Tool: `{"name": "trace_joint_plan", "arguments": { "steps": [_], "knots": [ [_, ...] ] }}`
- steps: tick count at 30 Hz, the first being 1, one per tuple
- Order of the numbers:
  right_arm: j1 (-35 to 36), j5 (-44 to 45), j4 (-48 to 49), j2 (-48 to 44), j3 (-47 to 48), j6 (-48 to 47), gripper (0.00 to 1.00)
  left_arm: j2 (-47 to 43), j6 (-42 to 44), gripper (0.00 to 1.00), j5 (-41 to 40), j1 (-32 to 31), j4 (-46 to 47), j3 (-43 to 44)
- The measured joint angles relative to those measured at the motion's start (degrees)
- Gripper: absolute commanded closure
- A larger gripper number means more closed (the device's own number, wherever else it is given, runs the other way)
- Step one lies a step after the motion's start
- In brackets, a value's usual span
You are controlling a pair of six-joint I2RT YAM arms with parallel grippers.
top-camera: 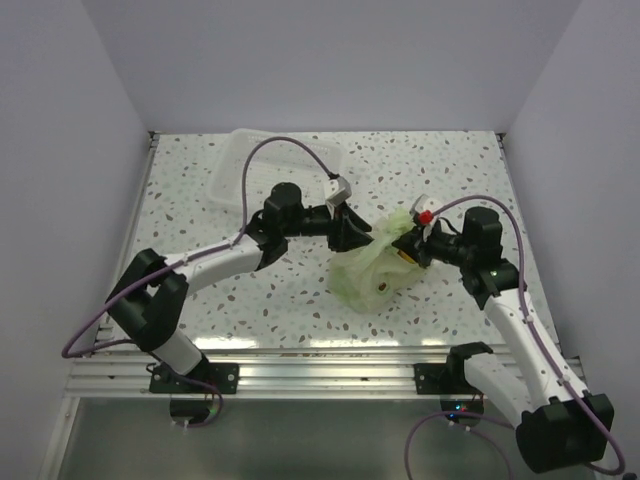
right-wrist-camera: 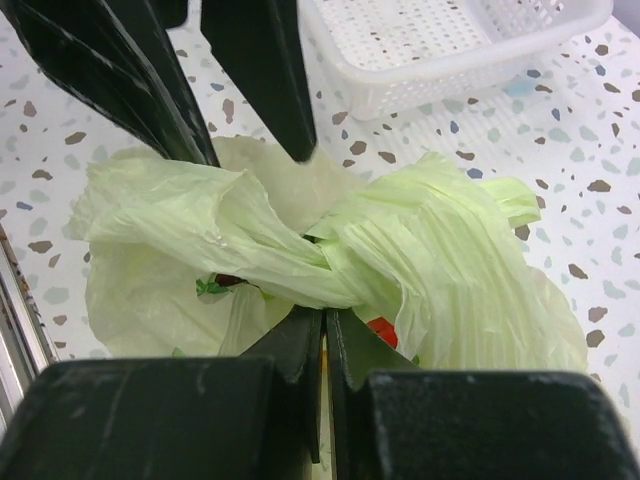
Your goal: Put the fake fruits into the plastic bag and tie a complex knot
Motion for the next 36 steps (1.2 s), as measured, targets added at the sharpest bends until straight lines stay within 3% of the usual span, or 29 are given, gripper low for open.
{"name": "trace_joint_plan", "arguments": {
  "steps": [6,13,19,21,25,31,34,36],
  "knots": [
    [-2.73,-7.78,1.05,1.27,0.11,-1.38,1.0,-2.47,4.33,0.52,9.88,6.29,-0.35,-0.96],
    [-2.73,-15.45,-2.54,5.62,3.65,-7.41,1.0,0.81,15.8,0.49,19.76,8.92,-5.84,6.49],
    [-2.73,-17.22,-2.49,8.5,5.25,-11.41,1.0,0.83,21.07,0.59,22.53,7.39,-6.36,7.56],
    [-2.73,-17.73,-2.36,10.47,6.23,-12.55,1.0,0.83,23.58,0.67,22.53,5.31,-7.34,7.72],
    [-2.47,-18.88,-2.38,13.55,8.15,-15.26,1.0,0.83,28.65,0.7,21.38,-0.94,-11.19,8.66],
    [-1.31,-20.33,-6.05,14.78,9.77,-21.77,1.0,0.83,33.57,0.56,17.14,-6.36,-14.1,8.87],
    [-1.22,-20.37,-9.09,14.75,9.77,-26.53,1.0,0.22,33.99,0.52,16.48,-5.44,-15.37,8.55],
    [-1.22,-20.35,-10.56,14.6,9.77,-29.4,1.0,-1.97,29.57,0.49,17.42,-2.23,-10.84,4.96]
  ]
}}
